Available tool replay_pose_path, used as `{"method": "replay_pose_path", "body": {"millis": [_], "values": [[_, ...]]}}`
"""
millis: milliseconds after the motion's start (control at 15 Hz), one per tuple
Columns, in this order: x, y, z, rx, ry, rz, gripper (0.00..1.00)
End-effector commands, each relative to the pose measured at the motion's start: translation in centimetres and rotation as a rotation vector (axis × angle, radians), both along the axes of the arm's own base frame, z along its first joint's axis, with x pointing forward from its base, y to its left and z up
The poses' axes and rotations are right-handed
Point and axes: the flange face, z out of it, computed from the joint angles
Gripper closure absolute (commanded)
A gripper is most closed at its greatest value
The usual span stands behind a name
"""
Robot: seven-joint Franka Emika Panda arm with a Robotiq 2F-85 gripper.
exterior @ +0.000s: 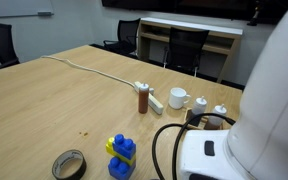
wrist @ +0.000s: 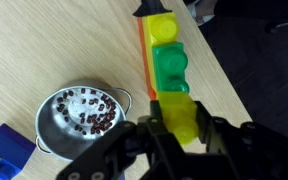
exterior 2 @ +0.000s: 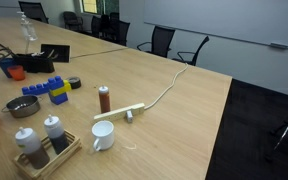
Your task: Get the small yellow building block and put it on top of the building blocks on the left
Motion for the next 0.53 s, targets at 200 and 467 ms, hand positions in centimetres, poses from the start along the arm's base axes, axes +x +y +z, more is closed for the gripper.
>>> {"method": "replay_pose_path", "body": {"millis": [200,467], "values": [[-1.14,0.86,0.2,-0.019,0.002,0.014,0.9],[-1.14,0.67,0.01,-0.026,-0.002,0.017,0.9]]}}
